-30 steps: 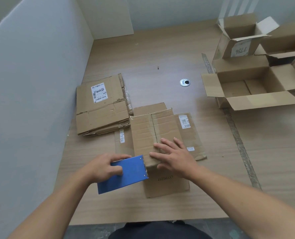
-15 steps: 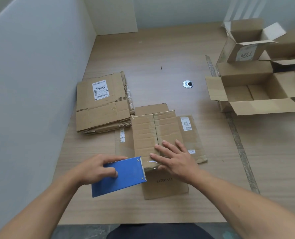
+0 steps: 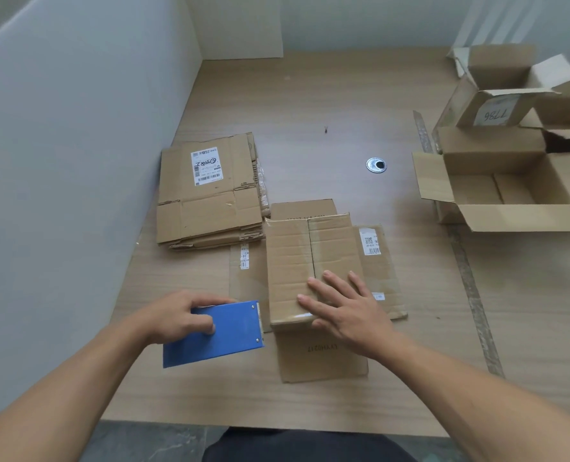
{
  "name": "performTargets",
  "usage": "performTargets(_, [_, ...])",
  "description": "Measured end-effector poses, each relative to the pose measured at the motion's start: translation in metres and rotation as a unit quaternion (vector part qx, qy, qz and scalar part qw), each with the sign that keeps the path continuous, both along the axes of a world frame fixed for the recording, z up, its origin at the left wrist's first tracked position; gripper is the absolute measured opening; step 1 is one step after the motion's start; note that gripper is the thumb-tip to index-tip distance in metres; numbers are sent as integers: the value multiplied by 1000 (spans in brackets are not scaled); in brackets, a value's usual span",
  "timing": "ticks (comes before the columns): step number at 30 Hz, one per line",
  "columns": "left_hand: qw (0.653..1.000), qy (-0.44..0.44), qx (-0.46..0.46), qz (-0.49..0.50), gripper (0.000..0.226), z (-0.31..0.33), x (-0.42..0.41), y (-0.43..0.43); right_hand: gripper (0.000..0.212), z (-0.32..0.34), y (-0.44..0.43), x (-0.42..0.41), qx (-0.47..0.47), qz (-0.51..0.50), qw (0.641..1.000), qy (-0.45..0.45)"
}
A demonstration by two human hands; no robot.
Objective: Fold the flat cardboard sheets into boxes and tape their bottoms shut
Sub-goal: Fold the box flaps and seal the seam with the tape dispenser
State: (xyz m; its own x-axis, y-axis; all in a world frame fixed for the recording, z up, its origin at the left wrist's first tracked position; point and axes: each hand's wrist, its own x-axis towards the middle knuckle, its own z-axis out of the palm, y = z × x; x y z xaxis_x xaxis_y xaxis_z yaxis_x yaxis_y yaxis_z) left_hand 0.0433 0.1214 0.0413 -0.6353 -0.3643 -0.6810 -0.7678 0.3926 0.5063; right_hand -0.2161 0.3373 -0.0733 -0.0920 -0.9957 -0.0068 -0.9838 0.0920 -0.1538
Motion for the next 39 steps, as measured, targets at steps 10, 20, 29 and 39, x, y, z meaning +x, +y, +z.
performTargets(10, [1000,-5,-29,-5,48,-21,-12,5,47,7,-1,0,22,-7,1000,-11])
performTargets(20, [982,-32,-178,-57,64,-28,-15,15,46,9,-3,6,39,-14,999,0])
performTargets(29, [952,-50,-301,12,61,-44,5,25,45,15,-5,20,47,-21,999,-1])
performTargets(39, [930,-66,-334,138,70,-87,27,65,48,17,-17,46,59,-61,996,38])
